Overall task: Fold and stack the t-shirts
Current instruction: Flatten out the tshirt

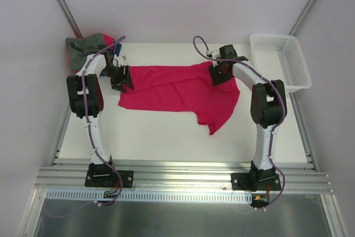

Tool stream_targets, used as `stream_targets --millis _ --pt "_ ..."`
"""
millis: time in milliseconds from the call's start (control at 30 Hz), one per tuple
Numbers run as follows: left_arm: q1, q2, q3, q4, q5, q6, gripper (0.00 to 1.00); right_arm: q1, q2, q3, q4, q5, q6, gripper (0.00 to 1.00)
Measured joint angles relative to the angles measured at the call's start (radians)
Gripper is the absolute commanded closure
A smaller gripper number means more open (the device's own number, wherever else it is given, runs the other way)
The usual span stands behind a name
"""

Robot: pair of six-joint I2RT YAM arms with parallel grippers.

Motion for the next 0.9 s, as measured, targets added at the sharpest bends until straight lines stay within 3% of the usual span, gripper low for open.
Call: stream_targets --millis 267,400,467,533,900 --pt "0.0 0.058 0.032 0.012 -0.014 0.0 0.5 0.0 0.0 0.0 0.0 0.01 0.0 0.56" --pt "0.0 0.067 0.033 0.016 -0.014 -0.003 0.57 0.0 0.0 -0.003 0.001 0.014 -0.008 0.57" --pt "0.001 0.068 0.034 0.017 -0.014 -0.007 0.76 0.0 0.0 -0.012 0.005 0.02 -0.013 0.57" --pt "0.006 0.069 0.034 0.02 -0.016 -0.009 0.83 0.0 0.0 -0.026 0.005 0.024 -0.018 0.57" --pt "0.007 0.073 0.034 0.022 -0.018 -0.023 0.92 -0.034 -0.018 -0.09 0.006 0.051 -0.042 0.53"
